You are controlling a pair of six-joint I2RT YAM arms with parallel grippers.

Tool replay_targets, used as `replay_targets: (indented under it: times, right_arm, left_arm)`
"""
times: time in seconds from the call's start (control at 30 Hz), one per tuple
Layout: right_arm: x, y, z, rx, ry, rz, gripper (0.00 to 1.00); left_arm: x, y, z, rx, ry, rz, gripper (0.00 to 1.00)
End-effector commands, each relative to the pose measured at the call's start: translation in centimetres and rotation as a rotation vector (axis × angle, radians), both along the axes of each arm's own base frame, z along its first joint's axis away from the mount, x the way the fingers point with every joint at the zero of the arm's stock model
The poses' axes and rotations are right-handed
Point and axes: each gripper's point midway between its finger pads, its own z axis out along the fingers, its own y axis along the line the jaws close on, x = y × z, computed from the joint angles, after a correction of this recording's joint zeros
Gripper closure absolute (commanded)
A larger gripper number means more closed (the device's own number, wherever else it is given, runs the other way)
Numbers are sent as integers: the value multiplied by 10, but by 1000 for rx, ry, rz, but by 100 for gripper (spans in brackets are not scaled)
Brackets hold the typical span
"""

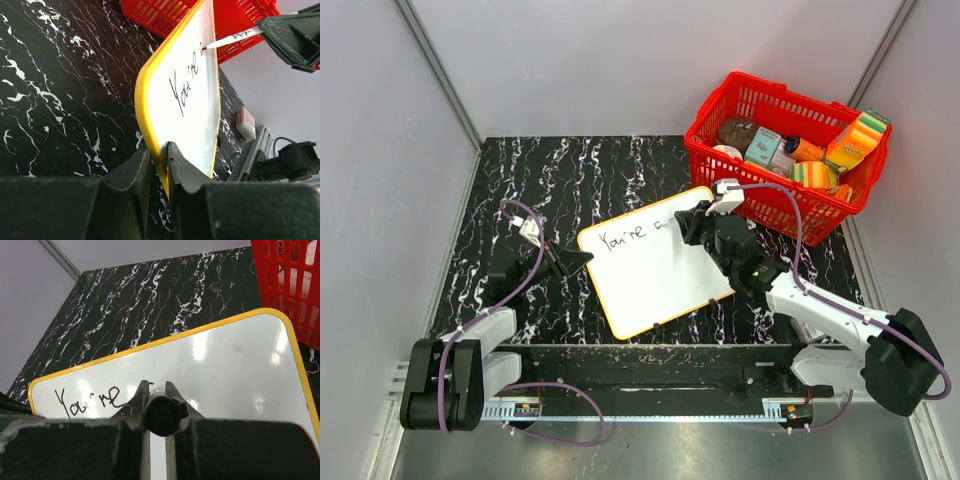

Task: Write a sentence on the whiteboard

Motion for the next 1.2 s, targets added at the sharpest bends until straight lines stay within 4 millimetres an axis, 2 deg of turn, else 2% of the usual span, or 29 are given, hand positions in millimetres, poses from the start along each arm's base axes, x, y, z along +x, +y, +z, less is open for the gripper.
replay_targets:
  times: [0.0, 0.2, 0.7, 1.17]
  right_arm:
    - [12, -2, 21, 25, -44, -52, 100]
    - [13, -1, 22, 23, -43, -47, 100]
    - [2, -7, 7, 3, -11, -31, 100]
    - [-2, -10, 1, -3, 4, -33, 100]
  left_arm:
    - [-2, -1, 2, 42, -81, -23, 100]
    - [-2, -1, 1, 41, -80, -23, 100]
    - [-2, -1, 1, 43, -81, -23, 100]
    - [-2, -1, 2, 43, -84, -23, 100]
